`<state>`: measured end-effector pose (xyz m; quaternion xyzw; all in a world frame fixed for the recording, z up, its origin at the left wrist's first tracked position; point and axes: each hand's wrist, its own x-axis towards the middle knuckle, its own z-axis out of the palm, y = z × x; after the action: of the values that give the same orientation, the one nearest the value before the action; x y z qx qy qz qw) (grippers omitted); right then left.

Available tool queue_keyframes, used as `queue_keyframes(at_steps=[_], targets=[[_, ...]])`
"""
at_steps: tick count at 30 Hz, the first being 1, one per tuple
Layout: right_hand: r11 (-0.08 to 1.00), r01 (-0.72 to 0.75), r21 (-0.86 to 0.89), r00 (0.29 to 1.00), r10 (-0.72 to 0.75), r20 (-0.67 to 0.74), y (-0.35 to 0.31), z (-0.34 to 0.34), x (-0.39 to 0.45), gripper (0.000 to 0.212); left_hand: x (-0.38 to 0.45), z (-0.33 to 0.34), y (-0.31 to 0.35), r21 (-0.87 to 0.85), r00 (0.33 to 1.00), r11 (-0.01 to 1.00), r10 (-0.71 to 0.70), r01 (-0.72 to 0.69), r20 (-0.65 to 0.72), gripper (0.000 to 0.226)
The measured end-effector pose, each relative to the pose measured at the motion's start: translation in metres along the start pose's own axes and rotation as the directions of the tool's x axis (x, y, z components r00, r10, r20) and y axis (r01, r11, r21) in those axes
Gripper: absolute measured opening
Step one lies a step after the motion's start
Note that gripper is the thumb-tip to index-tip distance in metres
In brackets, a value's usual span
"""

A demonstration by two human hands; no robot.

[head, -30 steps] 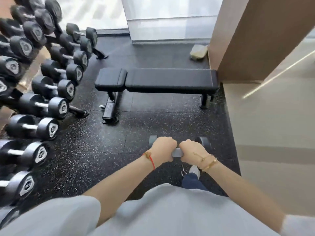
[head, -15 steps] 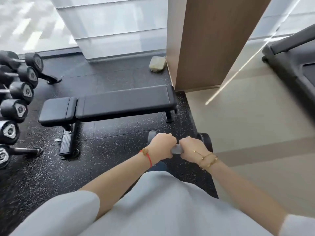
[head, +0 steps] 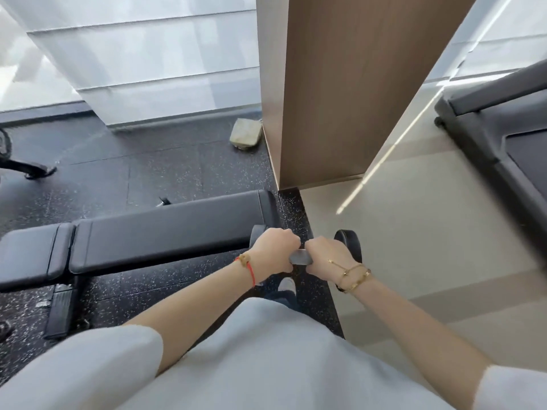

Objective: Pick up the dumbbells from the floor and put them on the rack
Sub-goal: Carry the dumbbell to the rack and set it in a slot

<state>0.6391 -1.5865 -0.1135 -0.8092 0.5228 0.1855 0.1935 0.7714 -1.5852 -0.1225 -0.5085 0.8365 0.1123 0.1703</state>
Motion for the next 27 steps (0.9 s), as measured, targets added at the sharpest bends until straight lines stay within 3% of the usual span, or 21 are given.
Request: queue_keyframes(at_steps=[13, 27], targets=[[0.995, 0.092, -0.03, 0.996, -0.091, 0.011, 0.059, -0.126, 0.172, 0.019, 0.155, -0.085, -0.119, -0.005, 0.998, 0.998, -0.058, 0.058, 0.04, 0.02], [0.886, 0.398, -0.24, 0.917, -0.386, 0.098, 0.098, -0.243, 0.36, 0.028, 0.286, -0.138, -0.238, -0.174, 0.932, 0.916, -0.355, 0.362, 0.074, 0.022]])
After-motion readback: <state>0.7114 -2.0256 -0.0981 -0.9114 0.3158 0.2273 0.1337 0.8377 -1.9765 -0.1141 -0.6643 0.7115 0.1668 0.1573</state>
